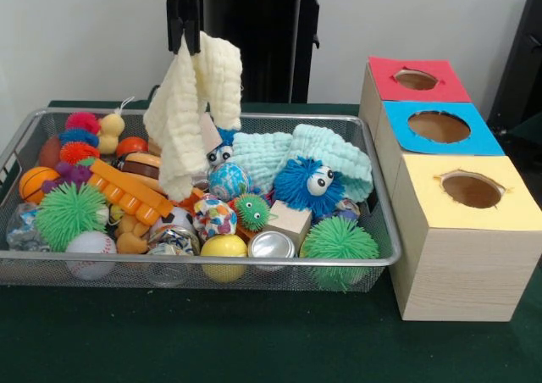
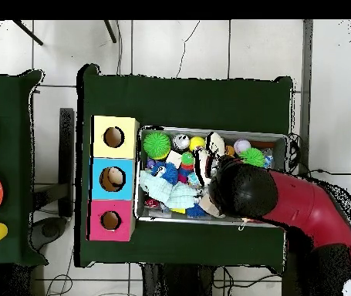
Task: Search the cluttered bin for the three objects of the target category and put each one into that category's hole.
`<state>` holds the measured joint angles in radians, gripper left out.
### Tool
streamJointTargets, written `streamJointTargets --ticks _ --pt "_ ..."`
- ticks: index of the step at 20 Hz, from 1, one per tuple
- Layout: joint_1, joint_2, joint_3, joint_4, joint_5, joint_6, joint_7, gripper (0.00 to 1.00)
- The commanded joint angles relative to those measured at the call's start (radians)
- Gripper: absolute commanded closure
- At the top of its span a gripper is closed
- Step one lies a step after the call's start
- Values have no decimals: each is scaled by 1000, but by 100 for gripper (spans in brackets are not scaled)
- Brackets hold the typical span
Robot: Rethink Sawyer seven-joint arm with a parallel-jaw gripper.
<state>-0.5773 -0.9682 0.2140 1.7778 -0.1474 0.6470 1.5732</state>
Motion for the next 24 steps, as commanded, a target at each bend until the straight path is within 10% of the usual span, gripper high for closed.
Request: streamJointTargets --ticks 1,24 --pt "-16 6 90 67 -61 66 -124 100" --pt "24 -26 77 175 -49 -33 -17 100"
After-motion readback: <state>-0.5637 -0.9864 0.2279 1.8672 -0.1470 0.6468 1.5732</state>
